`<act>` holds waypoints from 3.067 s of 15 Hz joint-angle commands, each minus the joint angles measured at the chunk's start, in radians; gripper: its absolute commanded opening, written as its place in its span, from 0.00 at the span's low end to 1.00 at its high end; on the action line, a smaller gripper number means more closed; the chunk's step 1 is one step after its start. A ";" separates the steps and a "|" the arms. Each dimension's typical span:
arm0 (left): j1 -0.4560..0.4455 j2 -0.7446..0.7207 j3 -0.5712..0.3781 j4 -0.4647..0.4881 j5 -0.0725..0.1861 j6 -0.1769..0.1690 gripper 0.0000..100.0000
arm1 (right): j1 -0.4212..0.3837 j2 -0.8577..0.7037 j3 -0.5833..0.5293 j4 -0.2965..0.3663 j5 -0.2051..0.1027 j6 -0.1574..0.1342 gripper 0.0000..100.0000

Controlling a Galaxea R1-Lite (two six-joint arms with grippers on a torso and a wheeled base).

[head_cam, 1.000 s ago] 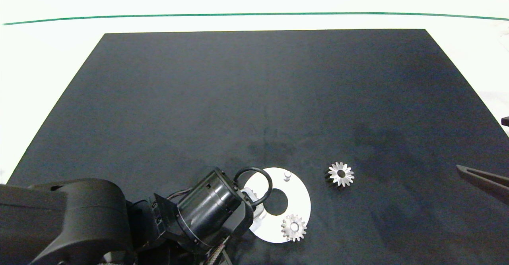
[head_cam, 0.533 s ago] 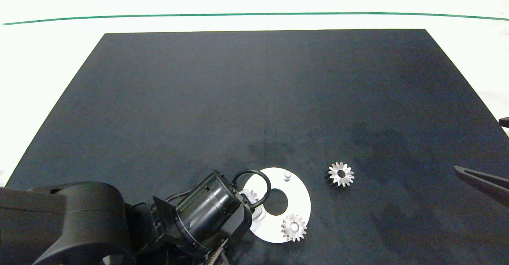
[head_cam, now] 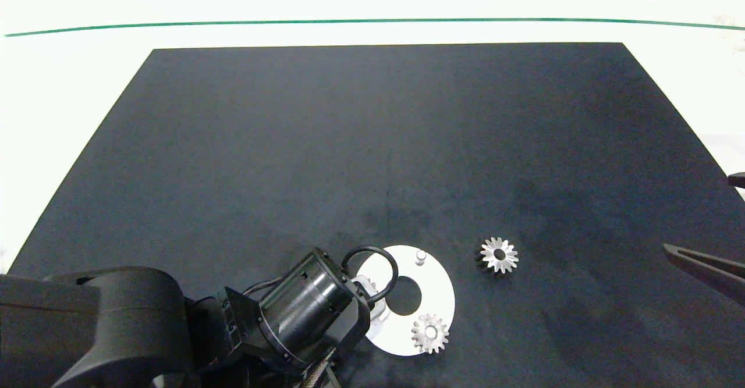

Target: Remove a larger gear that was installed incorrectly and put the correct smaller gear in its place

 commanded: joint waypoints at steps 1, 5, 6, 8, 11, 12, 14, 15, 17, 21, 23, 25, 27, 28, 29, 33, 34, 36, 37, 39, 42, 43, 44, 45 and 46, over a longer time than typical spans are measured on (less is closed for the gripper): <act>0.001 -0.010 0.004 0.002 0.006 -0.022 0.31 | 0.000 0.005 0.003 0.001 -0.002 -0.002 1.00; 0.004 -0.122 0.023 0.013 0.010 -0.028 0.31 | 0.000 0.015 0.005 0.001 -0.002 -0.002 1.00; 0.004 -0.139 0.016 0.013 0.010 -0.028 0.31 | 0.000 0.017 0.006 0.001 -0.002 -0.004 1.00; 0.005 -0.170 -0.010 0.014 0.010 -0.028 0.31 | 0.000 0.017 0.006 0.001 -0.002 -0.004 1.00; 0.007 -0.194 -0.149 0.184 0.010 -0.026 0.31 | 0.000 0.005 0.006 0.001 -0.002 -0.031 1.00; 0.008 -0.190 -0.209 0.232 0.010 -0.022 0.31 | -0.001 0.000 0.006 0.001 -0.003 -0.034 1.00; 0.010 -0.173 -0.301 0.250 0.010 0.014 0.31 | -0.001 -0.015 0.006 0.001 -0.005 -0.036 1.00; 0.010 -0.156 -0.343 0.250 0.010 0.038 0.31 | -0.001 -0.028 0.005 0.001 -0.003 -0.034 1.00; 0.002 -0.093 -0.427 0.252 0.010 0.040 0.31 | -0.001 -0.041 0.003 0.001 -0.005 -0.034 1.00; -0.024 0.033 -0.568 0.250 0.010 0.052 0.31 | -0.001 -0.035 0.003 0.001 -0.005 -0.034 1.00; -0.041 0.102 -0.639 0.250 0.010 0.060 0.31 | 0.000 -0.043 0.003 0.001 -0.003 -0.034 1.00; -0.056 0.143 -0.688 0.250 0.010 0.063 0.31 | -0.001 -0.046 0.003 0.001 -0.003 -0.034 1.00; -0.068 0.186 -0.728 0.250 0.010 0.064 0.31 | -0.001 -0.049 0.000 0.000 -0.003 -0.034 1.00; -0.068 0.194 -0.735 0.250 0.010 0.064 0.31 | -0.001 -0.049 0.000 0.001 -0.003 -0.034 1.00; -0.070 0.206 -0.749 0.250 0.010 0.064 0.31 | -0.003 -0.051 0.000 0.001 -0.003 -0.034 1.00; -0.068 0.247 -0.807 0.250 0.010 0.064 0.31 | -0.004 -0.094 0.002 0.003 -0.006 -0.056 1.00; -0.068 0.255 -0.818 0.250 0.010 0.064 0.31 | -0.004 -0.112 0.003 0.003 -0.006 -0.076 1.00; -0.070 0.267 -0.829 0.249 0.010 0.064 0.31 | -0.003 -0.141 0.003 0.004 -0.005 -0.085 1.00; -0.070 0.276 -0.833 0.249 0.010 0.066 0.31 | -0.003 -0.146 0.002 0.004 -0.005 -0.086 1.00; -0.068 0.280 -0.864 0.247 0.010 0.064 0.31 | -0.003 -0.146 0.005 0.006 -0.005 -0.088 1.00; -0.057 0.289 -0.872 0.247 0.010 0.064 0.31 | -0.003 -0.143 0.005 0.006 -0.005 -0.088 1.00; -0.057 0.289 -0.869 0.249 0.010 0.061 0.31 | -0.003 -0.141 0.006 0.006 -0.005 -0.088 1.00; -0.057 0.289 -0.867 0.249 0.010 0.058 0.31 | -0.003 -0.141 0.005 0.006 -0.005 -0.088 1.00; -0.059 0.298 -0.863 0.249 0.010 0.052 0.31 | -0.003 -0.141 0.006 0.006 -0.005 -0.088 1.00; -0.061 0.300 -0.859 0.247 0.010 0.052 0.31 | -0.003 -0.141 0.006 0.006 -0.005 -0.088 1.00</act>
